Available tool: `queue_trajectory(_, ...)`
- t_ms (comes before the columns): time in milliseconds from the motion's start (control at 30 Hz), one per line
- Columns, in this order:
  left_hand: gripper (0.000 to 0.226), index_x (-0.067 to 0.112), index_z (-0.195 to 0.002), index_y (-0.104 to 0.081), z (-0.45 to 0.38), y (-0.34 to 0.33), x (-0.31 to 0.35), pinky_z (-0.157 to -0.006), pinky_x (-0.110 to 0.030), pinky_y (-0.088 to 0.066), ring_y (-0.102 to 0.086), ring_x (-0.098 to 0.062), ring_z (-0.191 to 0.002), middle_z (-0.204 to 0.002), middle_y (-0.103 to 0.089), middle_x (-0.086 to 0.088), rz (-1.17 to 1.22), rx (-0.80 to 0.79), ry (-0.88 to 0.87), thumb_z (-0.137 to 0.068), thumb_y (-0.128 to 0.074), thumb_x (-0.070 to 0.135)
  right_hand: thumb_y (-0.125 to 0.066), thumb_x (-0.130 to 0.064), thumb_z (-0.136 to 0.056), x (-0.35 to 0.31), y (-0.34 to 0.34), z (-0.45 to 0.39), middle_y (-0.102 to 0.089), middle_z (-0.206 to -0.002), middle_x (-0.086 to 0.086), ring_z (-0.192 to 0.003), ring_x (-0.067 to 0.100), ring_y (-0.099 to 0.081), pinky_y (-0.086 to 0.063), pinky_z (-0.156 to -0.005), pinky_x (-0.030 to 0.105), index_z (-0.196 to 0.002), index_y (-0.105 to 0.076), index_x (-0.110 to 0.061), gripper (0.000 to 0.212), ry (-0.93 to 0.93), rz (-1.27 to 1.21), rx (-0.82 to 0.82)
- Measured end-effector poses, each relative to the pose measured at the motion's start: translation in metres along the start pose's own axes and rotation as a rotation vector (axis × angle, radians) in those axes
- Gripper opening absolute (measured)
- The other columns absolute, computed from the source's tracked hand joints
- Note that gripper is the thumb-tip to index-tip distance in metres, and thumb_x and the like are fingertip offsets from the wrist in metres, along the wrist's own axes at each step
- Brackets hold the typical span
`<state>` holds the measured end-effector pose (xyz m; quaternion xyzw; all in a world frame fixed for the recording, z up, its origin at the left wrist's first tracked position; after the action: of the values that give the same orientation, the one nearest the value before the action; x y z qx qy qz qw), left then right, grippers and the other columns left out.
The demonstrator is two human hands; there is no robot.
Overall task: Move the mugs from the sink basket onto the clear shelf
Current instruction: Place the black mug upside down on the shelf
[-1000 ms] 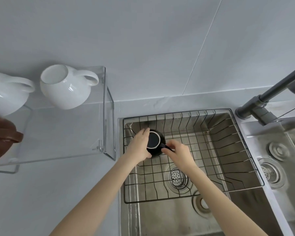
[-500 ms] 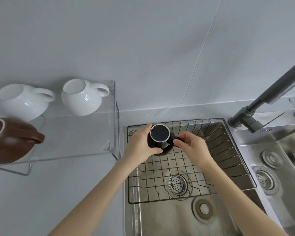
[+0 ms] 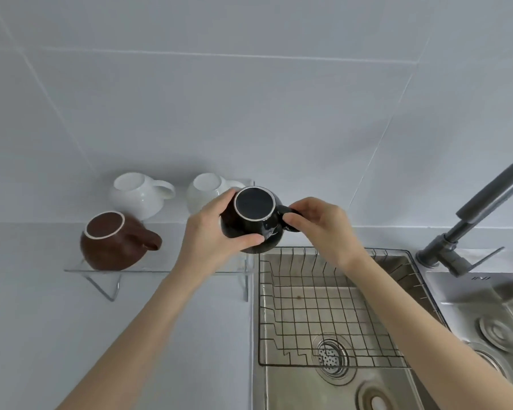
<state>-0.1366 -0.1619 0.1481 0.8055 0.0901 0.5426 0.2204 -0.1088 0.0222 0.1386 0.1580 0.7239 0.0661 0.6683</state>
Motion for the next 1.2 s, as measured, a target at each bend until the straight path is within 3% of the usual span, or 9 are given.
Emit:
queue_trajectory(100,0.074,0.045,-0.112,-0.053,0.007,0.032,-0.013,-0.083,0.000,-0.035,-0.051,0.018,-0.097,-0.092,-0.056,0.046,-0.017,0.061,0.035,-0.045,-0.082,0.037,-0.064,-0.014,-0.082,-0.008,-0.033,-0.010,-0.072,-0.082,0.004,-0.068,0.000,-0.066,-0.051,-0.066,0.007,-0.085,-0.065,-0.011,0.004,0.006,-0.025,-0.068)
queue_trajectory(200,0.060,0.059,-0.092,-0.051,0.015,0.054,-0.024,-0.075,0.006,-0.032,-0.050,0.023,-0.090,-0.088,-0.054,0.052,-0.044,0.085,0.032,-0.046,-0.080,0.035,-0.064,-0.015,-0.082,-0.010,-0.066,-0.018,-0.071,-0.080,0.003,-0.068,0.000,-0.066,-0.052,-0.068,0.008,-0.084,-0.065,-0.013,0.002,0.004,-0.016,-0.139)
queue_trajectory(400,0.067,0.032,-0.108,-0.059,0.024,0.072,-0.062,-0.073,0.006,-0.033,-0.050,0.023,-0.088,-0.083,-0.059,0.045,-0.005,0.136,0.094,-0.048,-0.086,0.026,-0.065,-0.014,-0.081,-0.001,-0.100,-0.028,-0.072,-0.082,0.005,-0.069,0.002,-0.067,-0.053,-0.069,0.010,-0.083,-0.065,-0.014,0.002,-0.023,-0.006,-0.191)
queue_trajectory(533,0.056,0.040,-0.094,-0.053,0.022,0.070,-0.070,-0.070,0.008,-0.031,-0.049,0.026,-0.084,-0.083,-0.053,0.054,-0.016,0.111,0.093,-0.047,-0.081,0.032,-0.065,-0.013,-0.082,0.006,-0.109,-0.033,-0.072,-0.084,0.008,-0.070,0.004,-0.068,-0.053,-0.069,0.010,-0.086,-0.065,-0.010,0.006,-0.045,0.008,-0.189)
queue_trajectory(667,0.065,0.026,-0.105,-0.058,0.021,0.066,-0.084,-0.071,0.008,-0.031,-0.048,0.028,-0.084,-0.084,-0.051,0.056,0.018,0.120,0.102,-0.045,-0.081,0.034,-0.065,-0.013,-0.082,0.015,-0.111,-0.034,-0.073,-0.085,0.008,-0.072,0.008,-0.068,-0.053,-0.070,0.011,-0.087,-0.065,-0.009,0.006,-0.068,0.024,-0.188)
queue_trajectory(867,0.067,0.039,-0.104,-0.048,0.022,0.060,-0.090,-0.071,0.008,-0.031,-0.046,0.030,-0.082,-0.082,-0.048,0.059,0.006,0.096,0.111,-0.044,-0.079,0.038,-0.064,-0.012,-0.082,0.023,-0.113,-0.032,-0.072,-0.087,0.013,-0.076,0.017,-0.068,-0.054,-0.077,0.022,-0.088,-0.064,-0.006,0.008,-0.076,0.046,-0.188)
queue_trajectory(1000,0.071,0.026,-0.110,-0.057,0.021,0.060,-0.094,-0.072,0.008,-0.031,-0.045,0.031,-0.084,-0.081,-0.047,0.059,0.007,0.100,0.121,-0.045,-0.082,0.037,-0.063,-0.012,-0.083,0.022,-0.113,-0.033,-0.072,-0.084,0.010,-0.076,0.017,-0.067,-0.054,-0.078,0.026,-0.087,-0.064,-0.007,0.006,-0.049,0.084,-0.189)
queue_trajectory(1133,0.071,0.024,-0.112,-0.057,0.022,0.059,-0.094,-0.069,0.009,-0.029,-0.044,0.033,-0.084,-0.081,-0.046,0.061,0.004,0.082,0.112,-0.047,-0.084,0.032,-0.063,-0.013,-0.083,0.024,-0.113,-0.032,-0.071,-0.079,0.002,-0.071,0.008,-0.067,-0.055,-0.075,0.019,-0.086,-0.064,-0.011,0.004,-0.029,0.099,-0.188)
queue_trajectory(1200,0.065,0.033,-0.107,-0.057,0.022,0.059,-0.093,-0.069,0.009,-0.029,-0.044,0.033,-0.084,-0.082,-0.046,0.060,0.006,0.070,0.114,-0.047,-0.082,0.036,-0.063,-0.013,-0.083,0.023,-0.113,-0.030,-0.070,-0.075,-0.005,-0.067,-0.001,-0.066,-0.053,-0.070,0.010,-0.085,-0.064,-0.013,0.003,-0.012,0.097,-0.185)
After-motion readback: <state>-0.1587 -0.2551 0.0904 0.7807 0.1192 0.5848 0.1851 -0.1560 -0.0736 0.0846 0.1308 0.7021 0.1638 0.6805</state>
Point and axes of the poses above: each hand's wrist, its own z-axis away from the middle knuckle, its own y-axis out of the back of the hand, x = y × z, the point moved 8 cm from there along -z, towards the middle knuckle
